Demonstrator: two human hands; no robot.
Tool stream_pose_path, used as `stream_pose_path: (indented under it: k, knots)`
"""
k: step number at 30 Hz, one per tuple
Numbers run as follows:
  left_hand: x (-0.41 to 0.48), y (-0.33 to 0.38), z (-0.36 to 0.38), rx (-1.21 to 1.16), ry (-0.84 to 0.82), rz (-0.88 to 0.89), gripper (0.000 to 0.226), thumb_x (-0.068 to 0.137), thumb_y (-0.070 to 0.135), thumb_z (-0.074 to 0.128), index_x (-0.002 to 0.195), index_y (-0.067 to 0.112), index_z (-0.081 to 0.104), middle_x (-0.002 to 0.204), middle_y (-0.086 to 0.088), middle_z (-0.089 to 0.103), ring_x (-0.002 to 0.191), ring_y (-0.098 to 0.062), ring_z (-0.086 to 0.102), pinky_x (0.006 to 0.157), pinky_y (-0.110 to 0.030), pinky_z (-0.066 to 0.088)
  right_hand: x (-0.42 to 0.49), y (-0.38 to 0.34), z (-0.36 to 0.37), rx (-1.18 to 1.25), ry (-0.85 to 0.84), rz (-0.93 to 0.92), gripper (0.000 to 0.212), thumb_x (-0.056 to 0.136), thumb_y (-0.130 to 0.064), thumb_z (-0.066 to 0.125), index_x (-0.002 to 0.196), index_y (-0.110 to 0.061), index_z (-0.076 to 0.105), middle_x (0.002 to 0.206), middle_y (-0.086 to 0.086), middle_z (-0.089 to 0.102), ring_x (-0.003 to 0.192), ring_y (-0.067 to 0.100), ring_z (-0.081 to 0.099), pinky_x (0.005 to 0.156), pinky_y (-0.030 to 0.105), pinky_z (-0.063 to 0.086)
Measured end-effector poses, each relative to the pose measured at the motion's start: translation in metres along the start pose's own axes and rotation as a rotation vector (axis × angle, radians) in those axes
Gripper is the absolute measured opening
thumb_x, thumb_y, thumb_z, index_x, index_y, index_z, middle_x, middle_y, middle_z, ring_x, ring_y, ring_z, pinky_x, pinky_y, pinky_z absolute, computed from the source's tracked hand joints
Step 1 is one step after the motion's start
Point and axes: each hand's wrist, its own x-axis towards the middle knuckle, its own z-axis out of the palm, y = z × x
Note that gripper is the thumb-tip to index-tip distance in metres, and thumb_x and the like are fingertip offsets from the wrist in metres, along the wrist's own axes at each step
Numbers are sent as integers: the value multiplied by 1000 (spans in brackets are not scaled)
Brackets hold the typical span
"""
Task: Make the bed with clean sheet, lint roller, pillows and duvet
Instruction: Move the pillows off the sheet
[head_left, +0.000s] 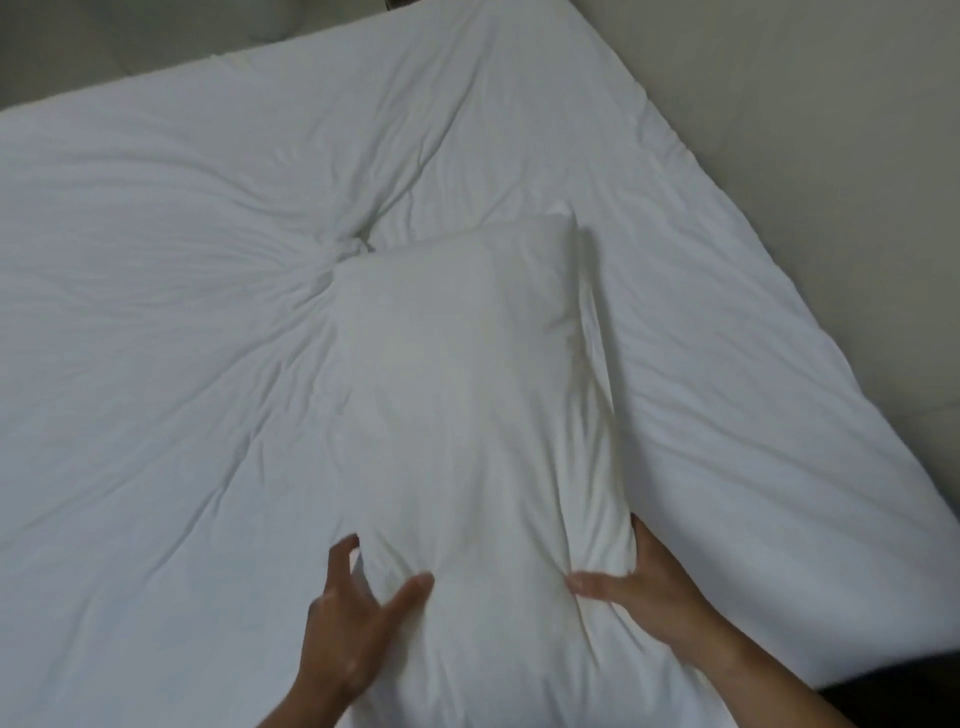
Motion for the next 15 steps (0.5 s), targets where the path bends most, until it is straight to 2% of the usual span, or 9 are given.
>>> stream_pose_path:
  k: [2,4,5,6,8,10,12,15]
  knots:
    - [-5,-11,8,-16,-89,-50,93,68,67,72,143,33,29,121,-2,66,115,-31,61,99,-37,46,-6,9,-13,-12,-111,36,100,53,-48,98,136,-43,44,126,-28,62,114,-8,59,102,24,47]
    - [9,-11,10,-36,-105,-65,101,74,70,66,153,28,19,144,-8,53,131,-30,52,107,-36,38,2,3,-24,29,-210,75,96,64,-37,95,143,-33,40,130,-22,60,112,-10,60,94,14,48]
    - [19,-6,9,-61,-92,-54,109,72,78,63,156,26,15,152,-8,44,136,-30,46,111,-37,34,12,-4,-27,52,-203,75,96,66,-35,94,145,-31,38,132,-20,60,112,-9,60,92,14,49]
    - [32,-2,6,-82,-76,-49,119,65,86,59,157,27,11,157,-7,36,141,-29,40,114,-39,31,24,-11,-28,75,-157,64,103,65,-38,94,149,-30,35,136,-17,58,115,-6,60,97,18,50]
    - [55,10,3,-119,-41,-45,129,52,92,52,157,32,7,163,-2,24,146,-28,32,119,-43,26,47,-25,-21,59,-39,39,129,52,-62,92,156,-37,20,146,-18,47,129,3,52,111,32,42]
    - [68,19,4,-194,-37,-54,127,56,91,57,157,35,5,165,4,17,148,-26,27,120,-43,22,56,-35,-6,23,31,28,144,40,-76,86,157,-41,10,147,-21,40,133,5,44,116,33,35]
    - [73,26,10,-296,-56,-71,120,65,82,67,158,36,5,165,5,15,148,-25,26,120,-44,21,58,-35,8,44,78,10,146,39,-76,88,157,-40,10,147,-22,41,133,5,43,116,32,35]
    - [64,36,19,-440,-70,-50,119,62,72,78,156,31,18,156,4,37,136,-22,45,115,-43,33,49,-32,13,90,127,-98,124,48,-62,94,152,-43,29,139,-25,52,128,1,51,112,29,39]
